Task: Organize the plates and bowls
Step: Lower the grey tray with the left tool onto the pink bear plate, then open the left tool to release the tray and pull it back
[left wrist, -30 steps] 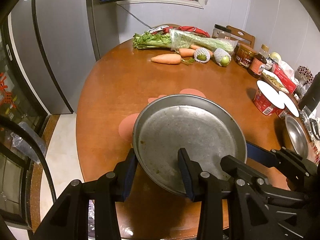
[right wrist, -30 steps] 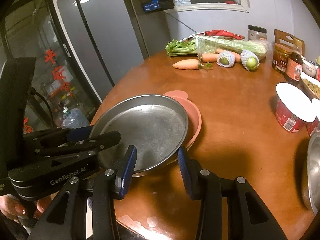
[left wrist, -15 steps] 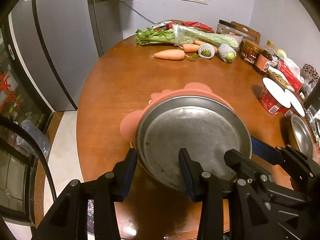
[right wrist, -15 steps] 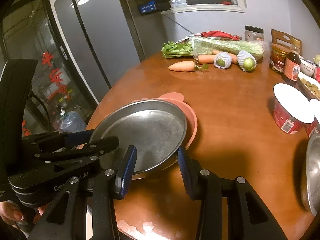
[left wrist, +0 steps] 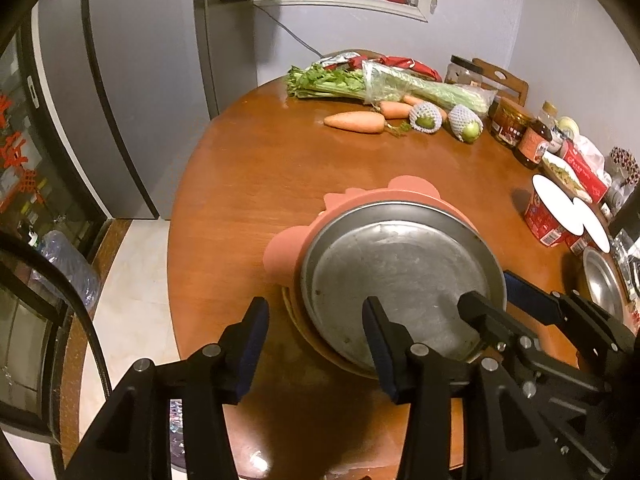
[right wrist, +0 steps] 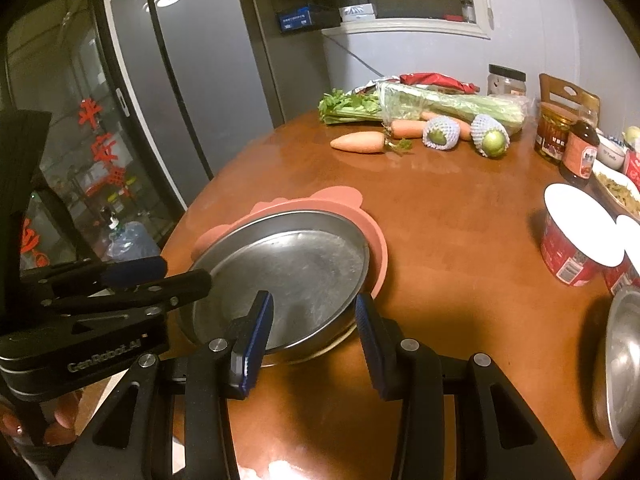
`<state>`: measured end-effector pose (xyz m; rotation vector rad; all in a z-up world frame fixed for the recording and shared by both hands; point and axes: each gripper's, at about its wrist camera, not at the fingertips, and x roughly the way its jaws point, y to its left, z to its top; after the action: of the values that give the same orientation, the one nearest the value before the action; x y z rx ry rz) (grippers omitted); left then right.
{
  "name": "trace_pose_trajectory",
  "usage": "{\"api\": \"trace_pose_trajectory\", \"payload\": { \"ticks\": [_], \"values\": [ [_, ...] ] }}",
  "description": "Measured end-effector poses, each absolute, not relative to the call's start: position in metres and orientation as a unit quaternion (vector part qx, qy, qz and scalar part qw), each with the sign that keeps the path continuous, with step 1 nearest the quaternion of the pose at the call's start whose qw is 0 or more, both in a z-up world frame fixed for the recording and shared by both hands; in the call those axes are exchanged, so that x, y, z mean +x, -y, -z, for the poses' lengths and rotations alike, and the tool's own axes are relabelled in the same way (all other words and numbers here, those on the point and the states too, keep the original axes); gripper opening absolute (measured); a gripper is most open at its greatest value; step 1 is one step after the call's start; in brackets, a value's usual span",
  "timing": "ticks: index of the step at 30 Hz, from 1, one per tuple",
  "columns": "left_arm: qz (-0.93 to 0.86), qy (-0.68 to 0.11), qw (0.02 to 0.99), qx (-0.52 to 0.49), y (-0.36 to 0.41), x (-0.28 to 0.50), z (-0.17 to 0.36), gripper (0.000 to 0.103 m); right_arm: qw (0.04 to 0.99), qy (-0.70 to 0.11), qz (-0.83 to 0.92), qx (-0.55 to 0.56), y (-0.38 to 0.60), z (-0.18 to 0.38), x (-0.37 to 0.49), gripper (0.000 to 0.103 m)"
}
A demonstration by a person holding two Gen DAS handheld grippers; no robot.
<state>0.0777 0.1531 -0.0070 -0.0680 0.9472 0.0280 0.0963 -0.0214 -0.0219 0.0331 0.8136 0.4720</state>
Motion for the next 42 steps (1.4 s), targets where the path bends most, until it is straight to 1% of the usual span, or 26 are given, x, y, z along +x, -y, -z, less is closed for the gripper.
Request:
{"api": "trace_pose_trajectory", "payload": {
  "ticks": [7, 9, 12, 20, 25, 31, 42],
  "values": [
    [-0.019, -0.453, 0.889, -0.07, -0.173, 0.073, 0.008, 0.054, 0.901, -0.368, -0.227, 0.03, 0.035, 0.011, 0.094, 0.045],
    [-0.018, -0.454, 0.887, -0.081, -0.177, 0.07, 0.011, 0.054, 0.903, -0.368, -0.221, 0.031, 0.042, 0.01, 0.094, 0.049],
    [-0.005, -0.453, 0.886, -0.103, -0.184, 0.066, 0.014, 0.056, 0.899, -0.381, -0.212, 0.04, 0.052, 0.014, 0.096, 0.052],
    [0.022, -0.459, 0.875, -0.155, -0.19, 0.078, 0.021, 0.056, 0.881, -0.415, -0.208, 0.088, 0.062, 0.026, 0.104, 0.053],
    [0.023, -0.472, 0.868, -0.153, -0.184, 0.092, 0.028, 0.056, 0.865, -0.439, -0.226, 0.094, 0.048, 0.034, 0.108, 0.053],
    [0.034, -0.485, 0.861, -0.148, -0.176, 0.101, 0.039, 0.056, 0.857, -0.449, -0.236, 0.09, 0.036, 0.039, 0.112, 0.053],
    [0.04, -0.485, 0.862, -0.139, -0.162, 0.107, 0.039, 0.056, 0.862, -0.437, -0.246, 0.071, 0.035, 0.04, 0.118, 0.053]
  ]
}}
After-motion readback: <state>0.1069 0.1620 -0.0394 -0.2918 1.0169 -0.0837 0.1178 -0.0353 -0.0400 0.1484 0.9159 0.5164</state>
